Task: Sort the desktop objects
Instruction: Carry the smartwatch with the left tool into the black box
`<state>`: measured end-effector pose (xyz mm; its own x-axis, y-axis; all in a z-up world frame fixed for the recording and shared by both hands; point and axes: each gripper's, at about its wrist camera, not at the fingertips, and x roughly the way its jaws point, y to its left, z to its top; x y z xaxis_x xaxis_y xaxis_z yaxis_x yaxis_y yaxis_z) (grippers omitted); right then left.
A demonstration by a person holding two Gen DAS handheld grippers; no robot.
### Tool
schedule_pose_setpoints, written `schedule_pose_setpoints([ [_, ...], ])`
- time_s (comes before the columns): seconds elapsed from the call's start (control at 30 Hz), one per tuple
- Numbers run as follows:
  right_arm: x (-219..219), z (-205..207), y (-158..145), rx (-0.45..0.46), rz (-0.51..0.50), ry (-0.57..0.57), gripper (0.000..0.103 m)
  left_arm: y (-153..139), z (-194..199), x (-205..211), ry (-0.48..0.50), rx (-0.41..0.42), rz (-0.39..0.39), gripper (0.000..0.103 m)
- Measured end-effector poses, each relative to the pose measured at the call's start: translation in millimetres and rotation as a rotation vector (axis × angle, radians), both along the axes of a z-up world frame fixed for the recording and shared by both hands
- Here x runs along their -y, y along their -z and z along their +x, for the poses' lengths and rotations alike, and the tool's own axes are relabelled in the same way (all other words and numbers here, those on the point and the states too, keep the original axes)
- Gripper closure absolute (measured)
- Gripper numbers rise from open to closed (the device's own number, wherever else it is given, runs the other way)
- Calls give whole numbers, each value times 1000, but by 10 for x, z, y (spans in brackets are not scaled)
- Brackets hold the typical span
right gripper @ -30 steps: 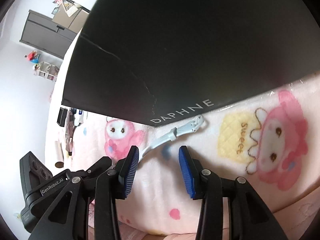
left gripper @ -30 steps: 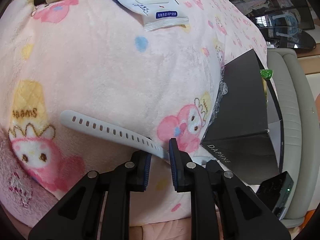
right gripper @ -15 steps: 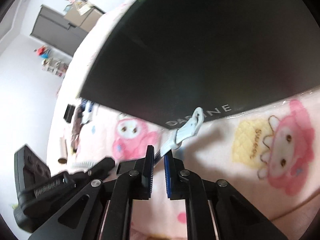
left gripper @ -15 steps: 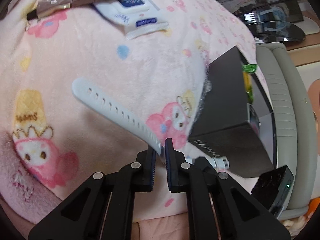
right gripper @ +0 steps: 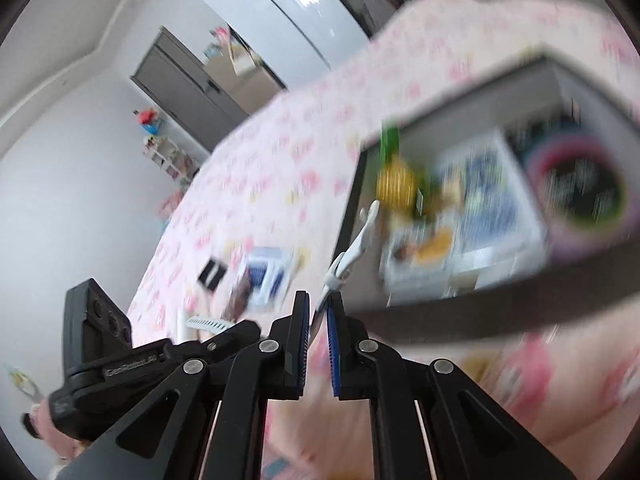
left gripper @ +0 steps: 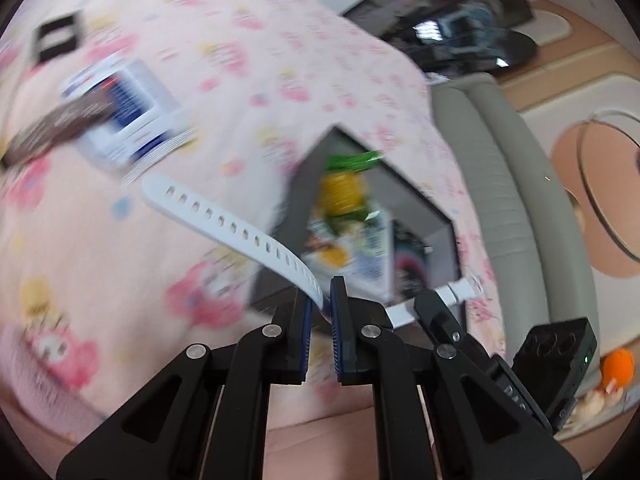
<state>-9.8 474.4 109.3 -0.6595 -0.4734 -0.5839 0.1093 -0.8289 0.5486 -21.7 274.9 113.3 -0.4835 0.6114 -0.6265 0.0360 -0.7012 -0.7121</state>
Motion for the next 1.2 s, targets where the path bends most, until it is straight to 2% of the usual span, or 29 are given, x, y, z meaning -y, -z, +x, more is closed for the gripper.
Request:
schedule_pose_setpoints([
  [0.13,-330,-260,-130,-20,5,59,96,-70,-424,-414,81,4,-21,96],
  [0.23,-525,-388,-20,13,14,115,96,22,-657,-691,133,45,-21,96],
  [0.33,-743,-445,144,65,-8,158,96,174,-798,-929,164,80,-76,96],
  [0.4,-812,-471,261,86,-5,164,100,314,-850,-1059,175,113,-101,96],
  [0.53,-758,-520,266,83,102,179,98,481,-887,-1185,177,173,-127,96],
  [0.67,-676,-563,313,95,189,172,96,486,-898,-1226,160,170,-217,96],
  [0.73,-667,-572,314,105,209,174,95,503,-908,-1210,147,183,-248,92],
  [0.8,-705,-577,296,118,208,184,90,548,-914,-1190,145,207,-268,91],
  [0.87,-795,-521,234,102,210,215,63,585,-897,-1176,157,230,-281,86],
  [0.9,-848,-483,197,90,210,234,58,602,-888,-1169,164,241,-286,85],
  [1.03,-1062,-280,31,43,238,302,57,492,-803,-1153,176,224,-289,75],
  [1.13,-1085,-231,-67,7,228,260,57,308,-673,-1079,162,172,-287,75],
  [1.2,-1069,-259,-106,11,247,231,57,211,-663,-1080,155,124,-325,76],
])
